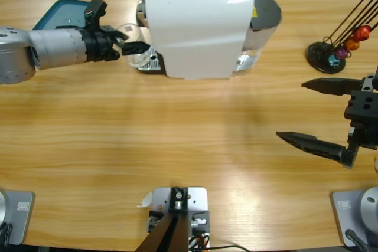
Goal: Pour coffee
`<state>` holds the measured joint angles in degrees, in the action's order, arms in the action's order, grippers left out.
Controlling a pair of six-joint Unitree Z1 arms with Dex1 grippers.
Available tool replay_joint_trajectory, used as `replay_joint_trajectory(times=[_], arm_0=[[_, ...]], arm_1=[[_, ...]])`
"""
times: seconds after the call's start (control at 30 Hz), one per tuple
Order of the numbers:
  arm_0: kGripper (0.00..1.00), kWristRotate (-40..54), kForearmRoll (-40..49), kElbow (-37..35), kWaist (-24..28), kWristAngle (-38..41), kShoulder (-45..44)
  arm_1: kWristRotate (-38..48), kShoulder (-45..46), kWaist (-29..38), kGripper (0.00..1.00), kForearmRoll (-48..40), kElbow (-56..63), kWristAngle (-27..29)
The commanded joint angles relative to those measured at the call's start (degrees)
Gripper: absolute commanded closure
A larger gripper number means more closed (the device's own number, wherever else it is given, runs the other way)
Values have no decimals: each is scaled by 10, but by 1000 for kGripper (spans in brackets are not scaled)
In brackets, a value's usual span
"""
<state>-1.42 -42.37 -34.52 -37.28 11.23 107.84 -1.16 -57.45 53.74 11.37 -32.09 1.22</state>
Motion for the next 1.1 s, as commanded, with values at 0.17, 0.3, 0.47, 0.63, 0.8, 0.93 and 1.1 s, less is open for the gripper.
replay_joint_trajectory(times=[0.17,0.3,0.47,0.63,0.8,0.93,1.1], arm_0=[[219,3,11,-10,-16,25,41],[11,3,14,-9,-17,23,40],[0,2,17,-2,-24,22,35],[0,2,17,9,-24,22,20],[0,2,44,24,-46,23,-46],[0,2,72,31,-46,15,-88],[0,2,82,48,-31,-8,-98]], arm_1=[[8,14,0,9,-4,17,0],[9,13,0,9,-4,17,0],[9,14,0,9,-4,18,1],[9,11,0,9,-5,18,2],[9,7,0,9,-8,19,2],[9,7,0,9,-9,19,1],[9,8,0,9,-9,19,0]])
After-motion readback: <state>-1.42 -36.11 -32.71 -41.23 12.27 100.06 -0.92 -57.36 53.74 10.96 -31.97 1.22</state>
